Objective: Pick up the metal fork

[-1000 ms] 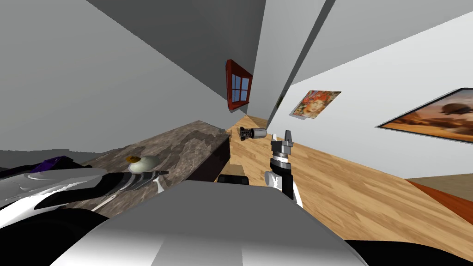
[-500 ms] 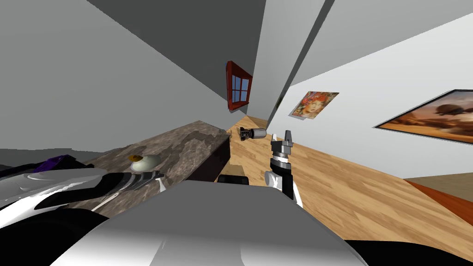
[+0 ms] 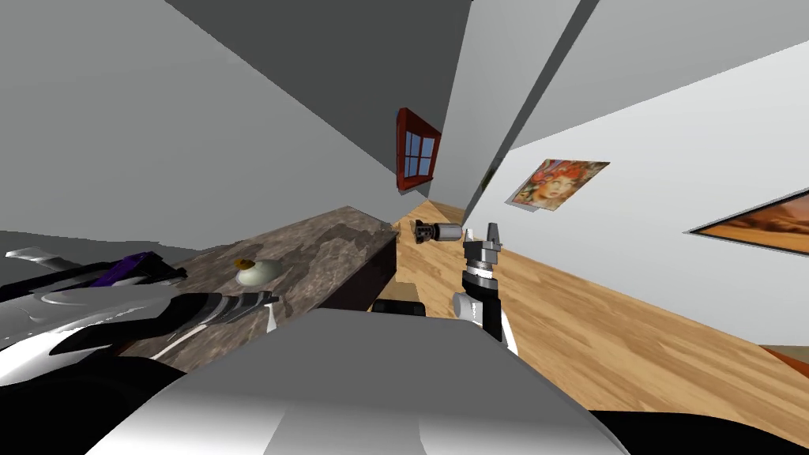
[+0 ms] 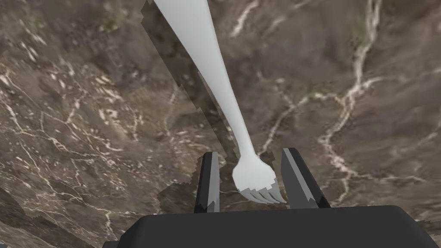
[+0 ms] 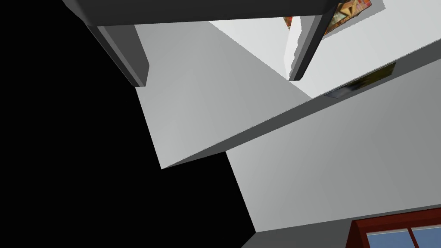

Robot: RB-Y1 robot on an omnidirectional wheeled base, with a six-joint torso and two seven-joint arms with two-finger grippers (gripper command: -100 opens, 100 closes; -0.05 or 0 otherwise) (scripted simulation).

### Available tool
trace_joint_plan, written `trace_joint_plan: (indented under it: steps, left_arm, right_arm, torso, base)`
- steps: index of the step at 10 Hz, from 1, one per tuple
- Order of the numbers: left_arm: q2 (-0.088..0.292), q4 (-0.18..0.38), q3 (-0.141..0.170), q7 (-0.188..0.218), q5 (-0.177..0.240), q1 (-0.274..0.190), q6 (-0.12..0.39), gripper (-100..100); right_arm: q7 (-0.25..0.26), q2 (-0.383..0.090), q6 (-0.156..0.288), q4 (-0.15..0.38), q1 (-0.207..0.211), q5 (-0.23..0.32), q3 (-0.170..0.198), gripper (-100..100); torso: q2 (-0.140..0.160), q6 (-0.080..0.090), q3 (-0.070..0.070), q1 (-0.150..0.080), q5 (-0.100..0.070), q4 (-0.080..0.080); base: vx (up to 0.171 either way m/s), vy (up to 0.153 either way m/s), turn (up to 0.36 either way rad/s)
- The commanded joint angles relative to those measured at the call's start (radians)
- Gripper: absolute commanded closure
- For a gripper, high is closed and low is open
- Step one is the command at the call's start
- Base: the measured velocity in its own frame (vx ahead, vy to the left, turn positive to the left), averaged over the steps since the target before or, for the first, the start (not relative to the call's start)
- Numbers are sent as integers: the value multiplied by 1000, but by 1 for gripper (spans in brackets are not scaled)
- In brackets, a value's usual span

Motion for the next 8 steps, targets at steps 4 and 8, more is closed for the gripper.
trace_joint_plan:
  steps: [4, 8]
  left_arm:
    - [10, 58, 26, -60, -14, -5, -92, 100]
    - [11, 79, 31, -77, -23, -9, -122, 0]
  right_arm:
    - [0, 0, 0, 0, 0, 0, 0, 0]
    - [0, 0, 0, 0, 0, 0, 0, 0]
  torso:
    - [2, -1, 1, 0, 0, 0]
    - [3, 1, 2, 1, 0, 1]
  base:
    - [82, -47, 173]
    - [53, -37, 106]
